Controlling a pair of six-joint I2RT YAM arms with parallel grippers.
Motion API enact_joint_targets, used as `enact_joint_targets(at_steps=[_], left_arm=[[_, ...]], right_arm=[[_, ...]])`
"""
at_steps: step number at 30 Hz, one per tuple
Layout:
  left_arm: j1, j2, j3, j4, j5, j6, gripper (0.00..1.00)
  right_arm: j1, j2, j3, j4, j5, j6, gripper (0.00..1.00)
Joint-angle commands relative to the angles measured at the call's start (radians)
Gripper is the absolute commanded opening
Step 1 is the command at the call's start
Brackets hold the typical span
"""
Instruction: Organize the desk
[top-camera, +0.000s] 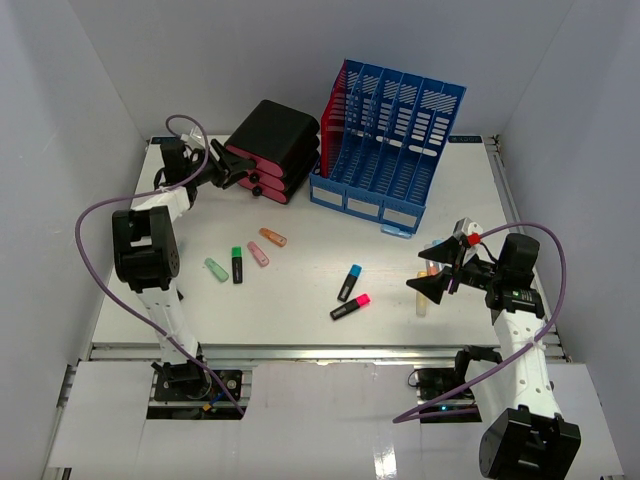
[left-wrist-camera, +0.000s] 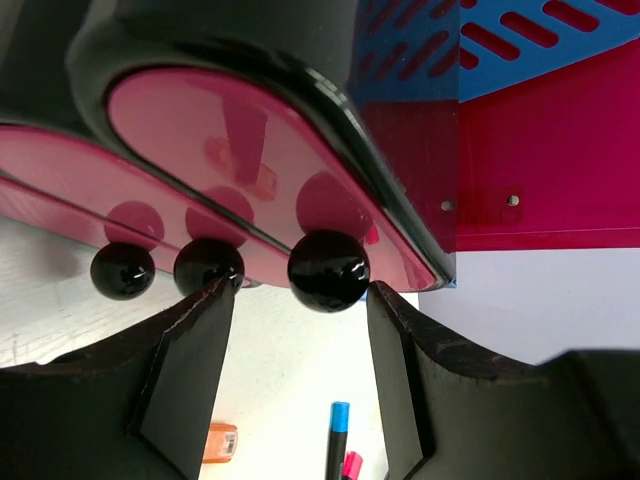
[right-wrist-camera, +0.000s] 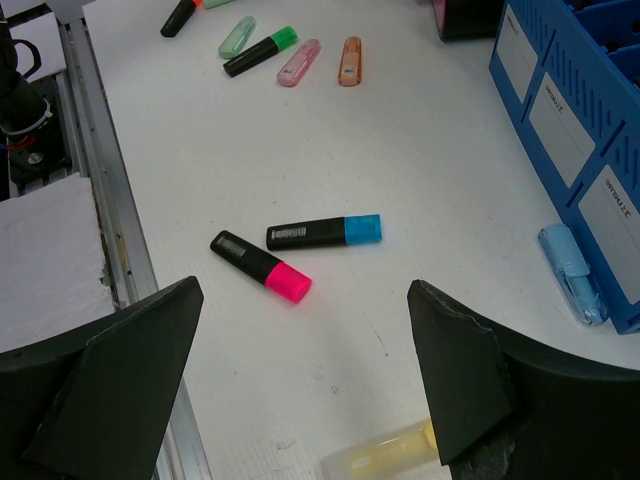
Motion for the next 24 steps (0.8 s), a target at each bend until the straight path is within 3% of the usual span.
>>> enact_joint_targets(at_steps=[1,10,18,24], left_arm=[[-0.018,-0.014,0.058,0.006,0.008,-0.008,0.65],[-0.020,0.013,0.088,-0.008,0.004,-0.025,0.57],[-0.020,0.005,0.082,-0.007,0.030,-0.026,0.24],[-0.018,-0.077,0.010,-0.037,0.029,0.025,0.15]], right_arm=[[-0.007,0.001,0.007,-0.010,-0.012,-0.011,0.90],[-0.010,-0.004,0.006,-0.011,-0.016,-0.009,0.90],[-0.015,-0.008,0.006,-0.011,-0.025,-0.008,0.90],[-0.018,-0.016,0.006,-0.011,-0.028,-0.006,0.90]])
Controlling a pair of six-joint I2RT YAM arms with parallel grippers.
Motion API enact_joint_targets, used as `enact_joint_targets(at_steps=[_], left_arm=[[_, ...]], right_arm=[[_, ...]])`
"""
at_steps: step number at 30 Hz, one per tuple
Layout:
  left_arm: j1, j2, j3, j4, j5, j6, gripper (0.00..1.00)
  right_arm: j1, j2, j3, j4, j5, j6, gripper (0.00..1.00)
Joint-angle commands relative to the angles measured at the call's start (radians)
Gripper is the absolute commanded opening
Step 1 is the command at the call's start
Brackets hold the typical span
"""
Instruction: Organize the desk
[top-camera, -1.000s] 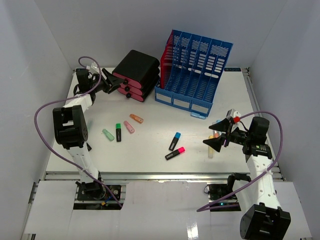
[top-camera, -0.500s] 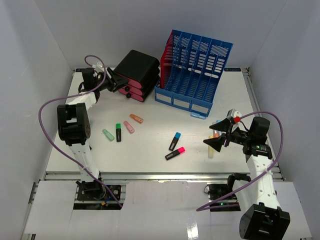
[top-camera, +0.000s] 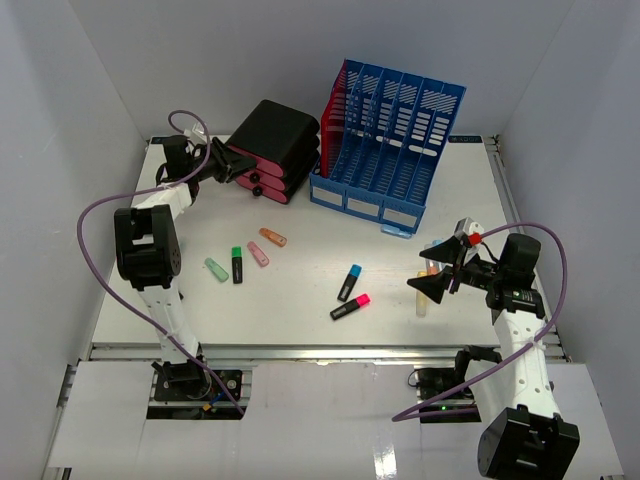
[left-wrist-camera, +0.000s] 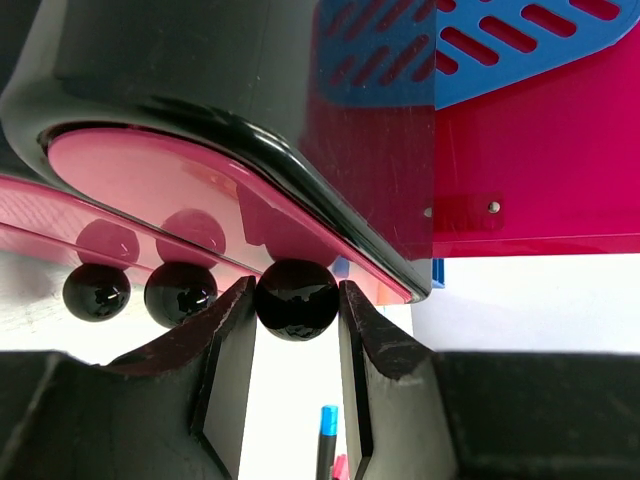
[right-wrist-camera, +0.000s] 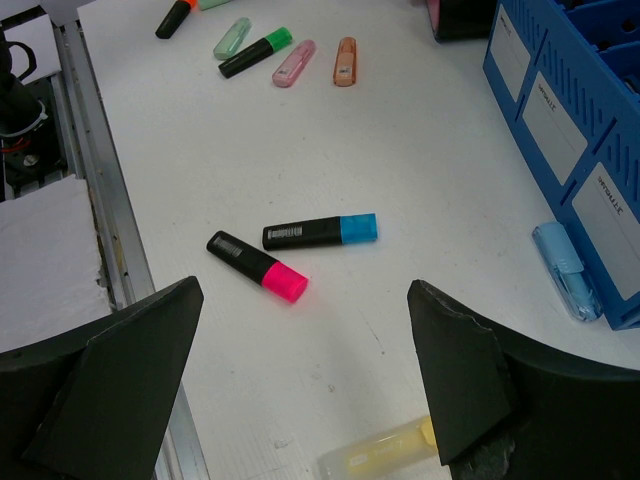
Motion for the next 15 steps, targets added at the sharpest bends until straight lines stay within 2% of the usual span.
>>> enact_joint_targets(at_steps=[1,15], left_arm=[[0.000,-0.118,-0.063,-0.032,0.017,0.058,0.15],[0.057,-0.360,-0.323,-0.069,0.021,0.155,0.16]], right_arm=[[-0.007,-0.017,0.006,-0.010,-0.026,-0.005,0.90],[-0.013,-0.037,0.000,-0.011,-0.041,-0.004,0.90]])
